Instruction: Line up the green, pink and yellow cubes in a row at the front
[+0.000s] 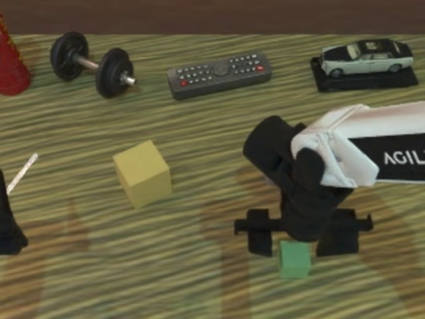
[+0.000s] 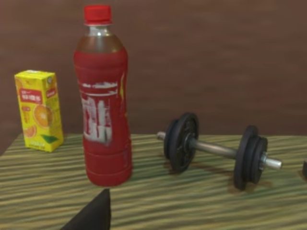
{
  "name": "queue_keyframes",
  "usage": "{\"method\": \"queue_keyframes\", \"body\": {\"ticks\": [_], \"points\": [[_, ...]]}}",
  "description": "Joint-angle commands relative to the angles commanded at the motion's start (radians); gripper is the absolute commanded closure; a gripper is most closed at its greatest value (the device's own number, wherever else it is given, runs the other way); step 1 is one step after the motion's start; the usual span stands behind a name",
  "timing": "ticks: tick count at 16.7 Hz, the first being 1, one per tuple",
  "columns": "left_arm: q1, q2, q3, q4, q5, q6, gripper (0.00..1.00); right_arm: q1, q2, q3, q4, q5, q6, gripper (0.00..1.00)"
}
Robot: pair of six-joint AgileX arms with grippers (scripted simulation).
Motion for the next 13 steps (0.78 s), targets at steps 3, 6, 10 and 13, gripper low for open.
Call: {"method": "queue_keyframes", "body": {"ticks": [3,6,10,13], "points": [[0.000,0.000,0.000,0.000,0.000,0.000,0.00,0.000,0.000,0.000,0.000,0.000,0.000,0.00],[0.000,0.000,0.000,0.000,0.000,0.000,0.00,0.000,0.000,0.000,0.000,0.000,0.000,0.00],[0.000,0.000,0.000,0.000,0.000,0.000,0.00,-0.001,-0.002,0.003,-0.004,0.000,0.000,0.00],[0.000,0.000,0.000,0.000,0.000,0.000,0.00,0.004,-0.031,0.044,-0.073,0.000,0.002,0.00]]}}
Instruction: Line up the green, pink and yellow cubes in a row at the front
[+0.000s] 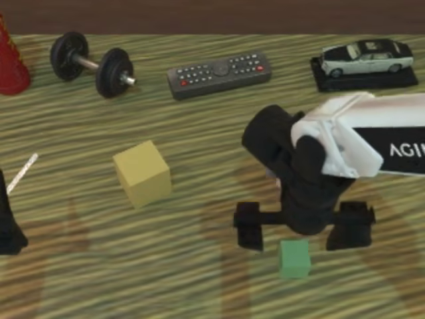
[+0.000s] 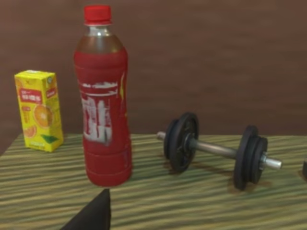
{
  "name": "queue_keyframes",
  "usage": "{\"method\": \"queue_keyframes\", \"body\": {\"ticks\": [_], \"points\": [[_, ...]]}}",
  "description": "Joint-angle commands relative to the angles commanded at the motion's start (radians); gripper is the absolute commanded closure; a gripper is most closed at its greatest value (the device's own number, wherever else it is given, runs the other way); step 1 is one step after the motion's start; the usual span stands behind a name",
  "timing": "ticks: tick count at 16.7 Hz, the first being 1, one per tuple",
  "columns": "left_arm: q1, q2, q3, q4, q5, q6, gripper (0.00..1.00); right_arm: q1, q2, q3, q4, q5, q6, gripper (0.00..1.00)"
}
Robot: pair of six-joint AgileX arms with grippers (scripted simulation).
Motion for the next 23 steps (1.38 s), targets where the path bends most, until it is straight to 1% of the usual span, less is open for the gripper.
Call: {"method": "queue_keyframes", "body": {"ticks": [5,11,13,15,17,23], "points": [[0.000,0.000,0.000,0.000,0.000,0.000,0.00,0.008,-0.078,0.089,-0.175,-0.001,0.001,0.00],[0.000,0.000,0.000,0.000,0.000,0.000,0.00,0.002,-0.083,0.098,-0.187,-0.001,-0.002,0.00],[0.000,0.000,0.000,0.000,0.000,0.000,0.00,-0.006,-0.063,0.126,-0.196,-0.001,-0.036,0.00],[0.000,0.000,0.000,0.000,0.000,0.000,0.00,-0.026,-0.021,0.181,-0.215,-0.003,-0.110,0.00],[0.000,0.000,0.000,0.000,0.000,0.000,0.00,-0.055,0.034,0.254,-0.240,-0.006,-0.217,0.00],[0.000,0.000,0.000,0.000,0.000,0.000,0.00,-0.168,0.223,0.498,-0.328,-0.020,-0.656,0.00]]}}
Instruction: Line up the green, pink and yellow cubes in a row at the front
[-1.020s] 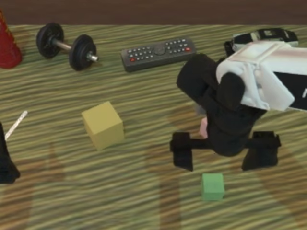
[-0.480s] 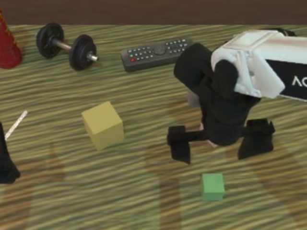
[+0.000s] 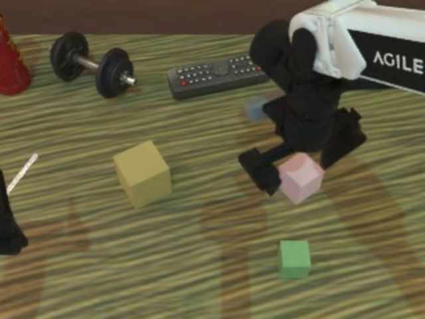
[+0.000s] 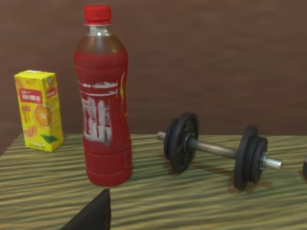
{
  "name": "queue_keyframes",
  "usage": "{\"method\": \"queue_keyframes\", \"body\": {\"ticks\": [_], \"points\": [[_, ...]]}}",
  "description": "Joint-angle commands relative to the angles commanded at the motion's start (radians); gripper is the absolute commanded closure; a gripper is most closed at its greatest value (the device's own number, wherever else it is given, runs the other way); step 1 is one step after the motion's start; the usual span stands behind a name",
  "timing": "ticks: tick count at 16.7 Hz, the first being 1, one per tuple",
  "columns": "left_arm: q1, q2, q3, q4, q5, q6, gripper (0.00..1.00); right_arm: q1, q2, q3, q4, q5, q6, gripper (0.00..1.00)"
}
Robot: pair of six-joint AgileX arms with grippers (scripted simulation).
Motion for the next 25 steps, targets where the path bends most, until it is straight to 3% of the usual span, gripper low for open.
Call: {"method": "queue_keyframes", "body": {"ticks": [3,6,12,19,24,25], "points": [[0.000,0.000,0.000,0.000,0.000,0.000,0.00,-0.049,0.065,0.101,-0.027,-0.003,-0.163,0.00],[0.000,0.000,0.000,0.000,0.000,0.000,0.00,-0.074,0.092,0.152,-0.036,-0.004,-0.231,0.00],[0.000,0.000,0.000,0.000,0.000,0.000,0.00,-0.071,0.095,0.138,-0.018,-0.004,-0.231,0.00],[0.000,0.000,0.000,0.000,0.000,0.000,0.00,-0.074,0.189,-0.008,0.227,-0.003,-0.230,0.00],[0.000,0.000,0.000,0.000,0.000,0.000,0.00,-0.074,0.204,-0.027,0.256,-0.003,-0.231,0.00],[0.000,0.000,0.000,0.000,0.000,0.000,0.00,-0.074,0.204,-0.027,0.256,-0.003,-0.231,0.08]]}}
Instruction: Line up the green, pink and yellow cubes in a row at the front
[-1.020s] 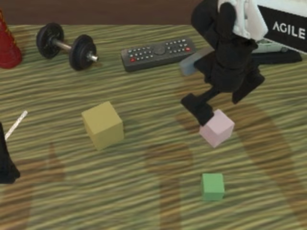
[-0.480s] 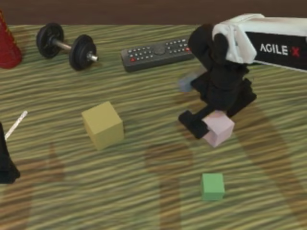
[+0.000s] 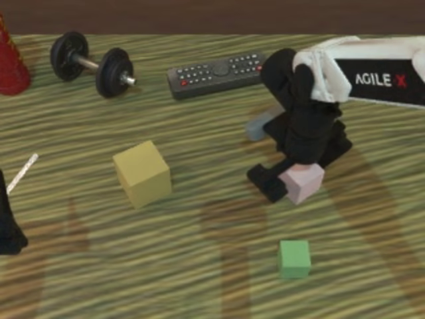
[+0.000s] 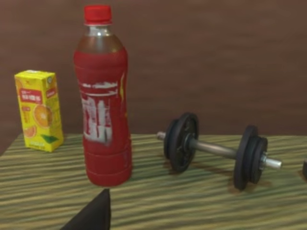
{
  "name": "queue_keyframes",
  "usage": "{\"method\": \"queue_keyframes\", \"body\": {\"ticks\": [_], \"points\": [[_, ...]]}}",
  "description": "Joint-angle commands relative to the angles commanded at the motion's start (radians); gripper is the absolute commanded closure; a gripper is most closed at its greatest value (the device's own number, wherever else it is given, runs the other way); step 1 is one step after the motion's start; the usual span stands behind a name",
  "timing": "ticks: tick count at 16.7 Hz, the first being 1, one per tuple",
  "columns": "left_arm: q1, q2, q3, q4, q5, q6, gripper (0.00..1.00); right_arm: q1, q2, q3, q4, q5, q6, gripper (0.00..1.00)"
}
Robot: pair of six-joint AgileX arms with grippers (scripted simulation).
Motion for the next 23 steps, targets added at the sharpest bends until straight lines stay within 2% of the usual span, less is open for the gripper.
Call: {"method": "queue_keyframes", "body": {"ticks": [12,23], "points": [[0.000,0.000,0.000,0.000,0.000,0.000,0.00,0.000,0.000,0.000,0.000,0.000,0.000,0.98],[0.000,0.000,0.000,0.000,0.000,0.000,0.00,0.002,-0.030,0.018,-0.025,-0.005,0.003,1.00]]}}
